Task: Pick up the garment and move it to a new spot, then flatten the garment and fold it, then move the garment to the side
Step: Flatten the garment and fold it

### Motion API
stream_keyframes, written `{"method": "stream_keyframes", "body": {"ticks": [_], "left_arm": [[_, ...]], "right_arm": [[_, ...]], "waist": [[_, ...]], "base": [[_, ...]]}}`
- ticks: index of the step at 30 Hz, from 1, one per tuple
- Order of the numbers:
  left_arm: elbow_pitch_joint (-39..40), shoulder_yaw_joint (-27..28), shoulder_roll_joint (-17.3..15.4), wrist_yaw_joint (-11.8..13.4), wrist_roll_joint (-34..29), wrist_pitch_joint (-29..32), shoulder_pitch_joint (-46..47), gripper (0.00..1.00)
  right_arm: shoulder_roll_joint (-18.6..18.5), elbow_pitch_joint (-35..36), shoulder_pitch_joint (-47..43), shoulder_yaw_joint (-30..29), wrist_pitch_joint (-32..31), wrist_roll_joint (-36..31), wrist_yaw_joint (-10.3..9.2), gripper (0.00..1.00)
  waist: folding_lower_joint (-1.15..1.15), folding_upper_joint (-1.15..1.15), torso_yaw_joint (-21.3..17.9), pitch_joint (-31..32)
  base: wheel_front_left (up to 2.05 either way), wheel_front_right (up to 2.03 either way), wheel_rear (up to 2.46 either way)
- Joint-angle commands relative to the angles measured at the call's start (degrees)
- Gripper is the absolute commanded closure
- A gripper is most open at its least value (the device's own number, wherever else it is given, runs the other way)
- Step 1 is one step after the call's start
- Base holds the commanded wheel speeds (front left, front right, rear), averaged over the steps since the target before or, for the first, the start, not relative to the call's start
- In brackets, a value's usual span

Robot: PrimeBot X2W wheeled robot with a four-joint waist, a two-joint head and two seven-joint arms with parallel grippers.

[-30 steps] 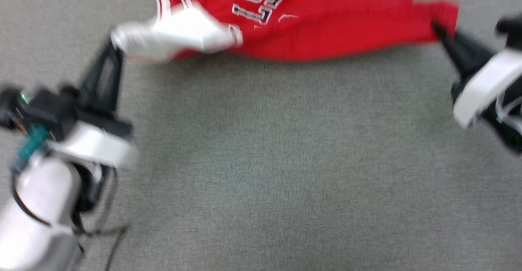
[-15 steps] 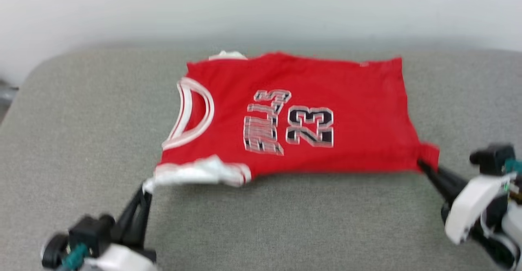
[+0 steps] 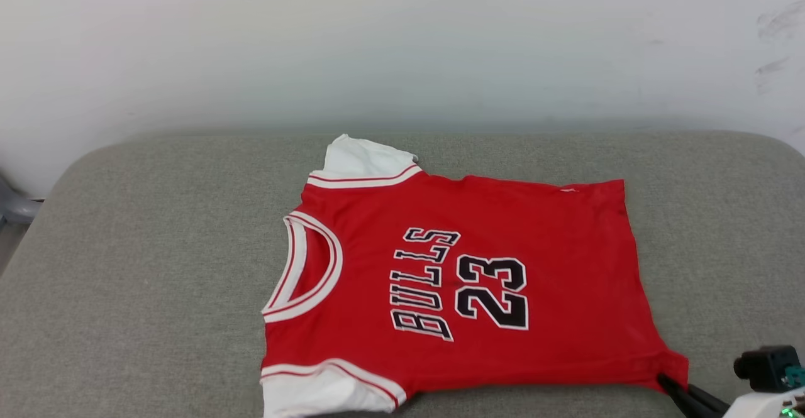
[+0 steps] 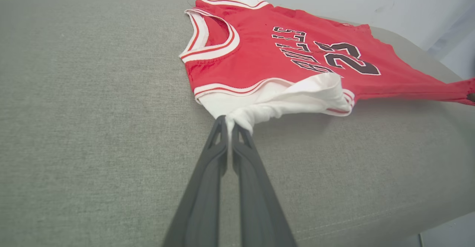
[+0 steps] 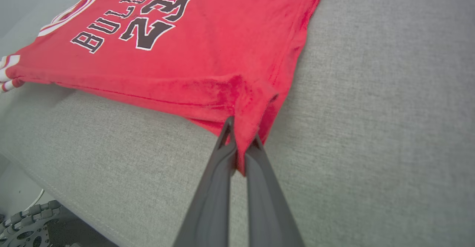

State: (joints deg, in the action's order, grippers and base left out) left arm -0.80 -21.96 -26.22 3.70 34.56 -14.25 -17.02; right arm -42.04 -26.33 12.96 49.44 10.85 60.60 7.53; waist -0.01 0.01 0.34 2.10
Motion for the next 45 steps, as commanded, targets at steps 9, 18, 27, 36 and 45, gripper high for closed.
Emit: {"method": "stream_keyframes", "body": {"ticks": [9,18,27,36,45], "left_arm": [[-1.31,-1.26,-0.16,-1.09,-1.26,0.45,2.99,1.0],[-2.09,-1.28,-2.91,-2.17,-6.17,1.46,13.5,1.0],[-8.18,-2.45,-3.74,-6.23,-8.16,4.57,27.88,1.0],[-20.9,-3.52,-3.37,-9.24,-8.89,3.04,39.82,1.0],[-33.64,-6.21,-2.01,-10.72,-8.75,1.26,47.36,1.0]], "right_arm": [[0.67,-0.23,-2.13,-2.17,-0.07,-0.94,-0.09,1.0],[1.66,0.94,1.15,-3.58,-0.73,-2.8,-0.09,1.0],[2.52,2.03,6.46,-5.06,-1.79,-3.85,-0.09,1.0],[4.29,0.2,12.14,-4.82,-2.85,-3.98,-0.09,1.0],[6.38,-3.12,16.81,-2.64,-3.98,-3.65,-0.09,1.0]], "waist": [[0.01,-0.01,-0.38,0.06],[0.01,-0.01,-1.36,-1.59],[0.01,-0.01,-3.53,-6.72],[0.01,-0.01,-5.28,-12.5],[0.01,-0.01,-5.99,-17.06]], "base": [[0.0,0.0,0.0],[0.0,0.0,0.0],[0.0,0.0,0.0],[0.0,0.0,0.0],[0.0,0.0,0.0]]}}
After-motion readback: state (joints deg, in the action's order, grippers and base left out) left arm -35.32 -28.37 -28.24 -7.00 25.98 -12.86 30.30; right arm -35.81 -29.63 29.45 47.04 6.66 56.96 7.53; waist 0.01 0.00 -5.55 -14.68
